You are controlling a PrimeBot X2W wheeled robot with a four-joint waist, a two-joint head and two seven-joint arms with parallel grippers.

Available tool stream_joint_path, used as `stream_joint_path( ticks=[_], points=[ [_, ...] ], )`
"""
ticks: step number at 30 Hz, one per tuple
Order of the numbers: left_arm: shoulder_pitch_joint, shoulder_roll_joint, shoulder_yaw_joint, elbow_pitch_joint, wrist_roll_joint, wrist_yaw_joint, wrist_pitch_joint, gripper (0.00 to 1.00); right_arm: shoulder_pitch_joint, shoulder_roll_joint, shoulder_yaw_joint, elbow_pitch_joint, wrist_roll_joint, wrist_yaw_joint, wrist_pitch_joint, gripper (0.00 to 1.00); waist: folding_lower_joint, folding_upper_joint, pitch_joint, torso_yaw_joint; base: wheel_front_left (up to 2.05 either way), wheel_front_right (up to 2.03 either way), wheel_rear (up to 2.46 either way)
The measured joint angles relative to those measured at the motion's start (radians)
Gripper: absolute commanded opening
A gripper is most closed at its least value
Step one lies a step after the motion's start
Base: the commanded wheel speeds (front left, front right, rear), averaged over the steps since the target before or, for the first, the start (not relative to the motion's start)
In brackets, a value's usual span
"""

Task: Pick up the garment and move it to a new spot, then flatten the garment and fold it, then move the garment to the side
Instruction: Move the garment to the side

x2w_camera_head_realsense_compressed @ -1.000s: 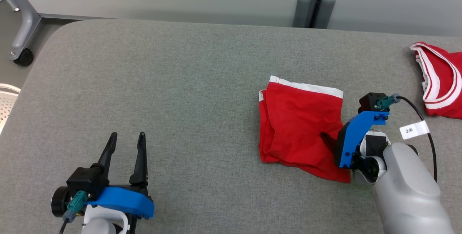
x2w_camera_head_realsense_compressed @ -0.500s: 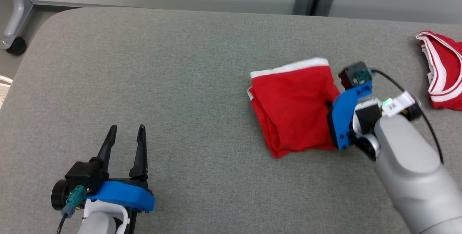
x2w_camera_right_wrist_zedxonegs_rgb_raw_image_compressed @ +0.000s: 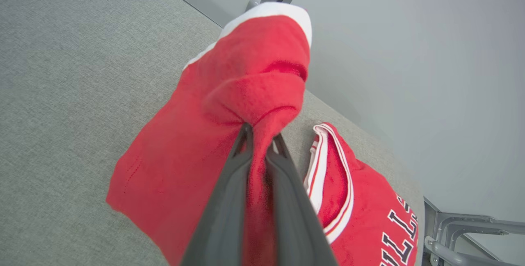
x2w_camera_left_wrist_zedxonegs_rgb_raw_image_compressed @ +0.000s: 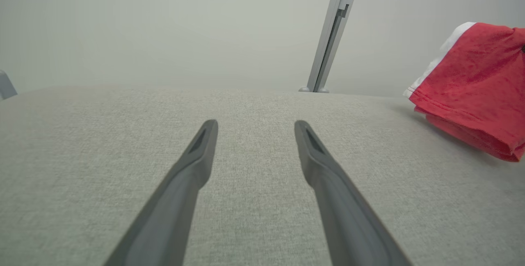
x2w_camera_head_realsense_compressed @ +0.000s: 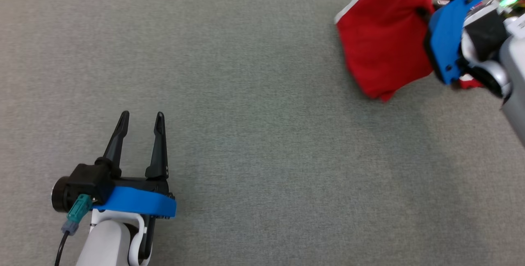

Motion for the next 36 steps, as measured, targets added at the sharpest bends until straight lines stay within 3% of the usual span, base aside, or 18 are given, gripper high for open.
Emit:
stream_joint_path(
  ticks=[6,14,21,33,34,35,36],
  points=[
    [-0.033,0.004,-0.015,-0.026,0.016,-0.005,0.0,1.0,-0.065,-0.08,-0.013,0.0,0.011,0.0,-0.026,0.0,-0.0001,0.0,0.05,-0.046,0.0,0.0,0.0],
    [-0.071,0.027,-0.034,-0.039,0.026,-0.01,0.0,1.0,-0.068,-0.136,-0.13,0.076,-0.011,0.0,-0.098,0.0,0.0,0.0001,0.135,-0.086,0.0,0.0,0.0],
    [-0.105,0.045,-0.042,-0.07,0.027,-0.01,0.001,1.0,-0.044,-0.22,-0.237,0.124,-0.114,0.0,-0.161,0.0,-0.0001,0.0,0.191,-0.088,0.0,0.0,0.0],
    [-0.115,0.065,-0.053,-0.128,0.03,-0.005,0.023,1.0,0.001,-0.224,-0.383,0.133,-0.369,0.0,-0.296,0.0,-0.0002,-0.0001,0.232,-0.098,0.0,0.0,0.0],
    [-0.115,0.067,-0.053,-0.13,0.03,-0.005,0.024,1.0,0.001,-0.218,-0.392,0.134,-0.379,0.0,-0.306,0.13,-0.0002,-0.0001,0.236,-0.097,0.0,0.0,0.0],
    [-0.116,0.069,-0.053,-0.132,0.029,-0.005,0.026,1.0,0.001,-0.213,-0.396,0.131,-0.398,0.0,-0.319,0.67,-0.0001,-0.0002,0.24,-0.096,0.0,0.0,0.0],
    [-0.117,0.07,-0.053,-0.133,0.028,-0.005,0.029,1.0,0.001,-0.207,-0.402,0.127,-0.413,0.0,-0.337,1.0,-0.0002,-0.0002,0.243,-0.095,0.0,0.0,0.0]
  ],
)
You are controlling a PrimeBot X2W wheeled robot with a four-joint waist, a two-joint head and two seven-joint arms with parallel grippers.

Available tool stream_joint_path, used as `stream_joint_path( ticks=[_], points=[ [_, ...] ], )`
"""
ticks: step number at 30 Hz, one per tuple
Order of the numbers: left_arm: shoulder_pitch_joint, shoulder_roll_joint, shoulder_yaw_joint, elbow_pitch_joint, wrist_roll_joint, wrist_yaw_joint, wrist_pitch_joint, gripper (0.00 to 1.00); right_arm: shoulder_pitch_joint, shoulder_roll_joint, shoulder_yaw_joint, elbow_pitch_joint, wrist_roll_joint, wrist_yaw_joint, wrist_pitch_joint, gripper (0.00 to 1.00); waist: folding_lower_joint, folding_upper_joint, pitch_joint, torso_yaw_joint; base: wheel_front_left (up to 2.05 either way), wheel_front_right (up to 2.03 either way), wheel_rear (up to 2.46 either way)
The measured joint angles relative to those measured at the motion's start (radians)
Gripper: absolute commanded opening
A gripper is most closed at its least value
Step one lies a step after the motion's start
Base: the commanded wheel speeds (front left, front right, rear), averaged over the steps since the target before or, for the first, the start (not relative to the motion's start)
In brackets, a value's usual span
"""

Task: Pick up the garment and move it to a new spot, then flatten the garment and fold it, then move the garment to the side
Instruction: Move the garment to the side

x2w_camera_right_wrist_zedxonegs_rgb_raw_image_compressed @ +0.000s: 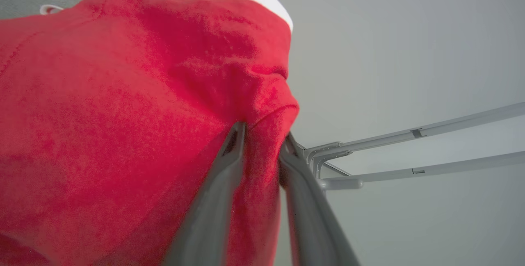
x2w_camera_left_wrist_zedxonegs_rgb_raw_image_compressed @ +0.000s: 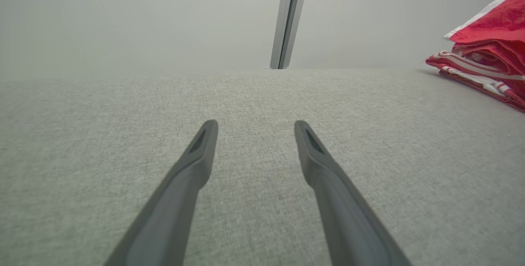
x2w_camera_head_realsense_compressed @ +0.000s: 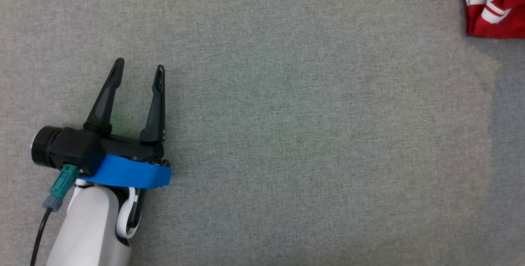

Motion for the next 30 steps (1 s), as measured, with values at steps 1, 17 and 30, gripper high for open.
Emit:
stream_joint_path(
  ticks=[1,17,30],
  points=[
    [-0.002,0.001,0.0,0.0,-0.002,0.0,0.001,1.0,0.0,0.004,-0.009,-0.003,-0.012,0.0,-0.018,1.0,0.0,0.0,0.002,0.002,0.0,0.0,0.0],
    [0.038,-0.032,-0.012,0.069,-0.02,0.022,-0.021,1.0,0.172,0.193,-0.109,-0.024,0.024,0.0,-0.243,1.0,0.0,0.0,-0.156,0.049,0.0,0.0,0.0],
    [0.186,-0.045,0.009,0.115,-0.058,0.027,-0.029,1.0,0.64,0.4,-0.186,-0.259,0.236,0.0,-0.377,1.0,-0.0003,-0.0004,-0.404,0.09,0.0,0.0,0.0]
  ],
)
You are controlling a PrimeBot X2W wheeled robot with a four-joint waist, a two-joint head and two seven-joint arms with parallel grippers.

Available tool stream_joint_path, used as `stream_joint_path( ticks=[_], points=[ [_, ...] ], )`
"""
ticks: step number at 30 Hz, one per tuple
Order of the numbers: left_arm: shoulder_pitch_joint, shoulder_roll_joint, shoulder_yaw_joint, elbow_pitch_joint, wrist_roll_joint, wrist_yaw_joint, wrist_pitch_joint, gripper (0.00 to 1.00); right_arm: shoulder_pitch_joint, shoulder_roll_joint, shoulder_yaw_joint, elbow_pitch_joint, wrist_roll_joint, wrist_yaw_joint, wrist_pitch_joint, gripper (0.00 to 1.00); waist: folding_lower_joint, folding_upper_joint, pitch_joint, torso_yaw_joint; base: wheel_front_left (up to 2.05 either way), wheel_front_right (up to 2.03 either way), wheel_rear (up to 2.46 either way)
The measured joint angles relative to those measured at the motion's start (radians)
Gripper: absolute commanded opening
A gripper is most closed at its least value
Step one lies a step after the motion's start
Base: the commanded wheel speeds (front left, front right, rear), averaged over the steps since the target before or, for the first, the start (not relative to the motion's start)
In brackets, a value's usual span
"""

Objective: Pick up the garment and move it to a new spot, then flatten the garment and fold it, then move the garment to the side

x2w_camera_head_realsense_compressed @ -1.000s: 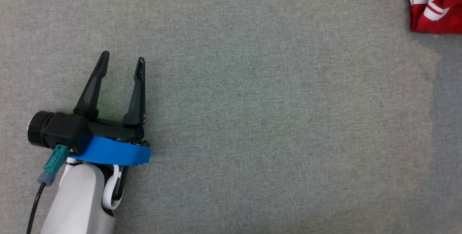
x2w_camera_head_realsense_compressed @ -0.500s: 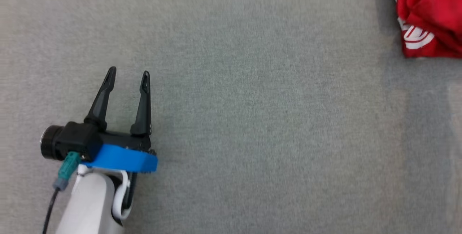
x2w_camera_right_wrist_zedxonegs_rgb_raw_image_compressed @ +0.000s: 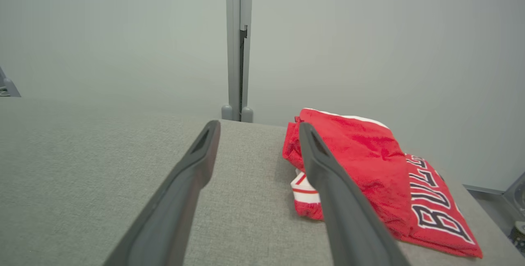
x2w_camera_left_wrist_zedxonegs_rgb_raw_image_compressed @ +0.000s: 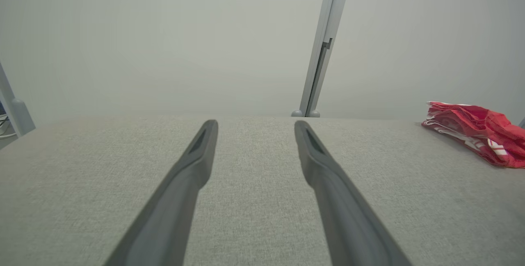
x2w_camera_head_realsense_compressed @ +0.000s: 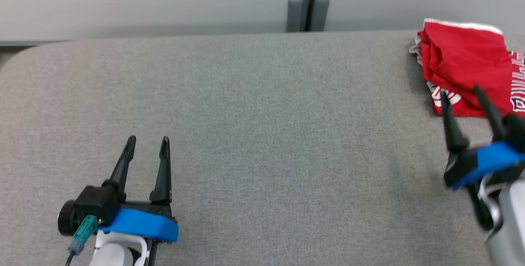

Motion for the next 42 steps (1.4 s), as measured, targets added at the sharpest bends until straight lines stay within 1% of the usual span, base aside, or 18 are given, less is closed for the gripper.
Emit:
stream_joint_path(
  ticks=[2,4,9,17,23,31,42],
  points=[
    [0.023,0.003,0.005,0.009,-0.006,0.0,0.0,1.0,0.086,0.045,-0.029,-0.043,0.023,0.0,0.001,1.0,0.0,0.0,-0.027,0.005,0.0,0.0,0.0],
    [0.045,0.007,0.012,0.017,-0.008,0.008,0.0,1.0,0.151,0.072,-0.048,-0.084,0.023,0.0,0.016,1.0,-0.0001,0.0,-0.048,0.006,0.0,0.0,0.0],
    [0.095,0.013,0.036,0.028,-0.018,0.024,0.0,1.0,0.272,0.151,-0.077,-0.172,0.005,0.0,0.046,1.0,0.0001,0.0,-0.092,0.0,0.0,0.0,0.0],
    [0.15,0.001,0.057,0.04,-0.025,0.028,0.0,1.0,0.357,0.213,-0.101,-0.245,-0.023,0.0,0.071,1.0,0.0003,0.0002,-0.144,0.004,0.0,0.0,0.0],
    [0.176,0.0,0.066,0.054,-0.033,0.024,0.0,1.0,0.382,0.236,-0.105,-0.268,-0.026,0.0,0.091,1.0,0.0002,0.0002,-0.172,0.014,0.0,0.0,0.0],
    [0.18,0.002,0.065,0.064,-0.025,0.02,0.0,1.0,0.392,0.242,-0.109,-0.27,-0.024,0.0,0.101,1.0,0.0003,0.0004,-0.182,0.026,0.0,0.0,0.0],
    [0.18,-0.003,0.068,0.065,-0.025,0.017,0.0,1.0,0.407,0.248,-0.103,-0.266,-0.013,0.0,0.112,1.0,0.0003,0.0004,-0.179,0.018,0.0,0.0,0.0]
  ],
)
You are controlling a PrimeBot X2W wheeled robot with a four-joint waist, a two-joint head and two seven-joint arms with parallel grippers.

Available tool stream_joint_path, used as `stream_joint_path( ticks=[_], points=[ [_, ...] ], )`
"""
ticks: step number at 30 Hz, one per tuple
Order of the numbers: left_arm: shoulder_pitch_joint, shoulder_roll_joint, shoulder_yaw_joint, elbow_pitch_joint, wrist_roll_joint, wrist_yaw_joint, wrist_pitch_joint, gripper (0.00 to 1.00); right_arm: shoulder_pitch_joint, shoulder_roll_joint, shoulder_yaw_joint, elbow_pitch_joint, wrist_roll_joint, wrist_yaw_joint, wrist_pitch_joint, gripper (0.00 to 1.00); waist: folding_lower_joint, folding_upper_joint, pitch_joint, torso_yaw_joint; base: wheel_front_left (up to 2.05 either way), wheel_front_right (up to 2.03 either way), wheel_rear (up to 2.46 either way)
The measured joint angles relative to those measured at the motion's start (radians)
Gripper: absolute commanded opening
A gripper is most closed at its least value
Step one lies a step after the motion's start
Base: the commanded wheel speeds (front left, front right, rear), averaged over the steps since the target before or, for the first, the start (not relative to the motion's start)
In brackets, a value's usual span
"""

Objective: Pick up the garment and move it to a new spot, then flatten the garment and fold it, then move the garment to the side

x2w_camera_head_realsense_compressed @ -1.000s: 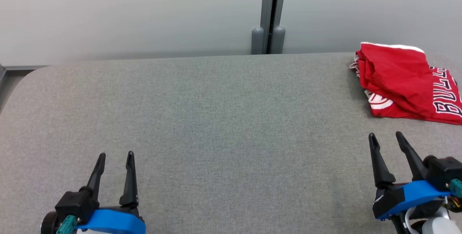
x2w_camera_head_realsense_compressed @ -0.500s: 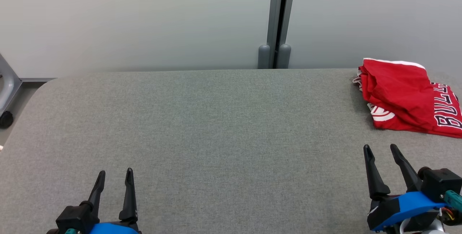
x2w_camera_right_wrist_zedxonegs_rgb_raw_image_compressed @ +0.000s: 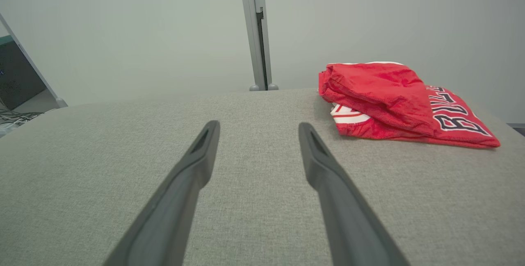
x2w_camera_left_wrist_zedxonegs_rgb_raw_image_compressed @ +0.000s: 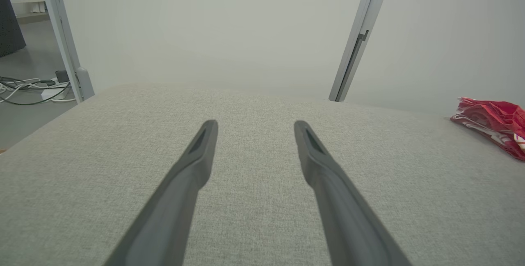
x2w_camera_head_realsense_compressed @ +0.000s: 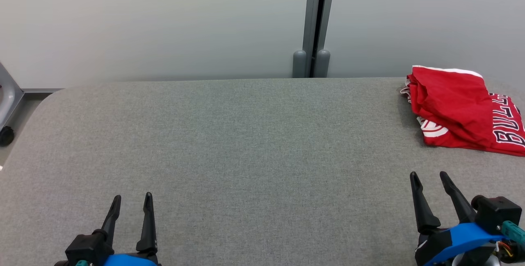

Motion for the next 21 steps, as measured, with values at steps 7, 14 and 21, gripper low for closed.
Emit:
stream_joint_path(
  ticks=[7,14,21],
  points=[
    [0.003,-0.004,-0.002,0.018,0.0,0.0,0.002,0.0,0.003,0.002,0.002,0.014,0.0,0.0,0.002,0.0,0.0001,0.0,0.003,0.002,0.0,0.0,0.0],
    [0.037,-0.026,-0.007,0.076,-0.002,0.0,0.006,0.0,0.02,0.009,0.004,0.082,0.004,0.0,0.003,0.0,0.0,0.0,0.003,0.002,0.0,0.0,0.0],
    [0.042,-0.035,0.007,0.08,-0.108,-0.001,0.041,0.0,0.022,0.01,0.001,0.096,0.116,0.0,0.021,0.0,0.0001,0.0,0.004,0.0,0.0,0.0,0.0]
  ],
)
